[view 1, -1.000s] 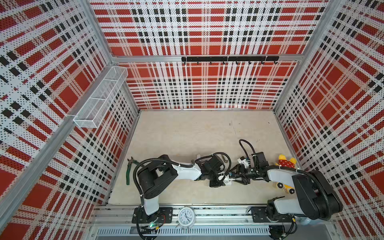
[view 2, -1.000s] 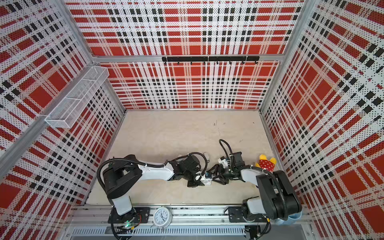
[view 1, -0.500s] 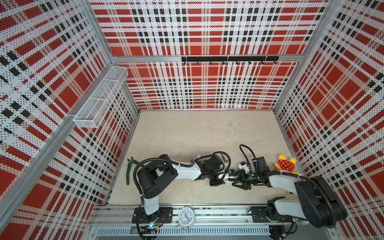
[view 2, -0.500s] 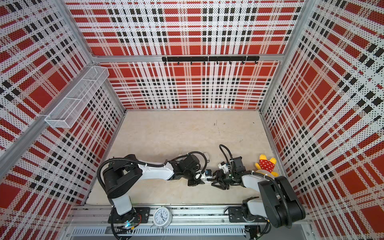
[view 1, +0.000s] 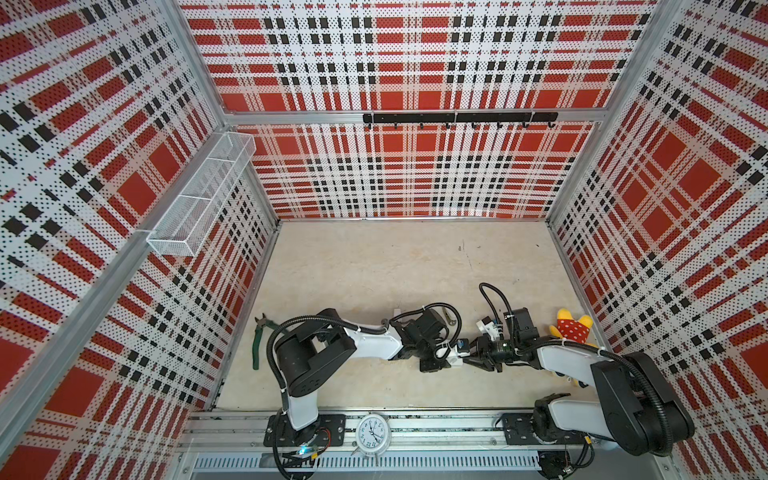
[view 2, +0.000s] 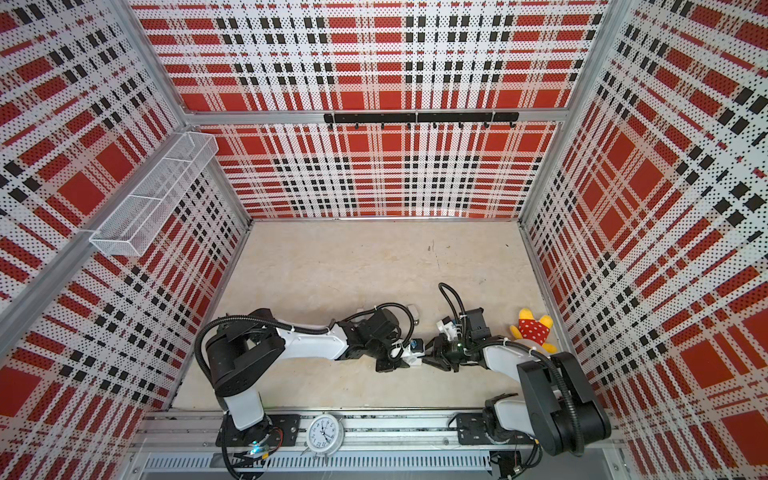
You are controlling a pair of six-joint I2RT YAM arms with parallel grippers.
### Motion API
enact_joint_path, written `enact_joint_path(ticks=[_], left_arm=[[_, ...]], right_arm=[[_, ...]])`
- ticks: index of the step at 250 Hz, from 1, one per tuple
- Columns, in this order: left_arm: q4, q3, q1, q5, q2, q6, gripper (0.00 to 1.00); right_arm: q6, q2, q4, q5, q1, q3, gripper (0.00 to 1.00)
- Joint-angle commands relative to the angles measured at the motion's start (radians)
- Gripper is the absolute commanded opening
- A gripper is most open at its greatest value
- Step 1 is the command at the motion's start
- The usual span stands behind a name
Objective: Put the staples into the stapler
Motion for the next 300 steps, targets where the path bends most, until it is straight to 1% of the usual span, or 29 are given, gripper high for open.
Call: enact_joint_path(ticks=[1, 30, 86, 154, 205, 242, 300], left_arm=[[-0.043, -0.017, 0.004, -0.027, 0.037, -0.01, 0.37], [-0.043, -0.016, 0.004, -0.028, 0.041, -0.011, 0.37], [-0.043, -0.013, 0.004, -0.032, 0.046, -0.011, 0.36], [-0.043, -0.007, 0.003, -0.02, 0.052, -0.012, 0.36], [-0.051, -0.007, 0.003, 0.006, 0.055, -0.001, 0.35], [-0.074, 0.007, 0.001, 0.016, 0.064, 0.006, 0.35], [-0.118, 0.024, 0.001, 0.034, 0.072, 0.027, 0.37]], right_arm=[[-0.027, 0.026, 0.03, 0.006, 0.002, 0.018, 0.37], [-0.025, 0.06, 0.065, -0.012, 0.002, 0.013, 0.36], [-0.017, 0.095, 0.109, -0.052, 0.003, 0.01, 0.31], [-0.027, 0.098, 0.103, -0.072, 0.002, 0.012, 0.31], [-0.041, 0.13, 0.127, -0.093, 0.003, 0.016, 0.33], [-0.052, 0.156, 0.137, -0.109, 0.003, 0.022, 0.34], [-0.063, 0.142, 0.132, -0.105, 0.003, 0.02, 0.36]])
